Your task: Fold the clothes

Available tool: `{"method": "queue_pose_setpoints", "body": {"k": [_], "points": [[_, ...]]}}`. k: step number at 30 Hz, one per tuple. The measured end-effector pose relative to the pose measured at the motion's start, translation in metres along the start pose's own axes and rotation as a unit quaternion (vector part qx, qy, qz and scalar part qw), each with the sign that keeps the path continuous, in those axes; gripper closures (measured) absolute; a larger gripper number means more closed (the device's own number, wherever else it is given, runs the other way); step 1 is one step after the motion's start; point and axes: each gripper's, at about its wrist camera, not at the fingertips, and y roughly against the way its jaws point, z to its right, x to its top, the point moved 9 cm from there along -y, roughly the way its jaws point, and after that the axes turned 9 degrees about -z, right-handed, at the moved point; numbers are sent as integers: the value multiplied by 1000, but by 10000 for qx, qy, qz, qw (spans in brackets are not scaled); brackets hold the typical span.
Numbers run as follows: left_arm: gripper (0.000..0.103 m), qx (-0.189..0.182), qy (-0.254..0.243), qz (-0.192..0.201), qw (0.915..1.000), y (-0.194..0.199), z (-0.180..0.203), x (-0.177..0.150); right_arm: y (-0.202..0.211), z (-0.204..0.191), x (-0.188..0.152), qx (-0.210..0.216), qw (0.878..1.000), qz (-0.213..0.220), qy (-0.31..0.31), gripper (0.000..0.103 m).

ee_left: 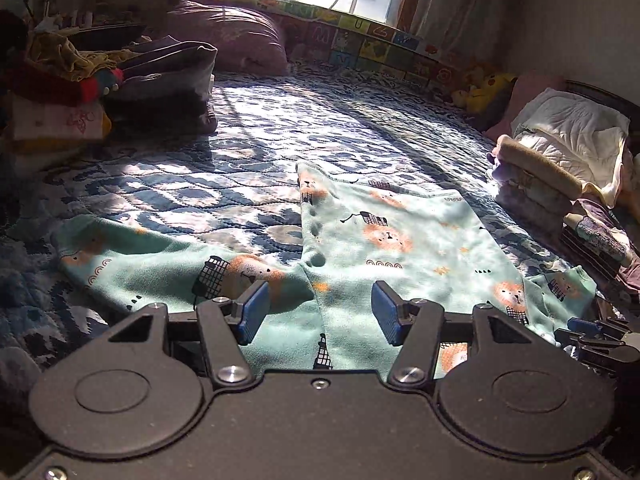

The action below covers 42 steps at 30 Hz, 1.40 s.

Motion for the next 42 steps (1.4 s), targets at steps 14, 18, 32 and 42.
{"method": "queue_pose_setpoints", "body": {"k": [14, 18, 32, 42], "points": [[47, -531, -3147, -375, 9470, -25, 133, -73, 32, -41, -7, 980, 9952, -66, -35, 52], [47, -423, -3979, -193, 9162, -52, 173, -88, 28, -38, -9, 1274, 9905, -59, -508, 53], [95, 874, -6564, 757, 7455, -103, 208, -142, -2, -43, -14, 1957, 9723, -552, -1154, 77], [96, 903, -6600, 765, 7419, -101, 199, -141, 4, -16, -12, 2930, 9156, -428, -2719, 44]]}}
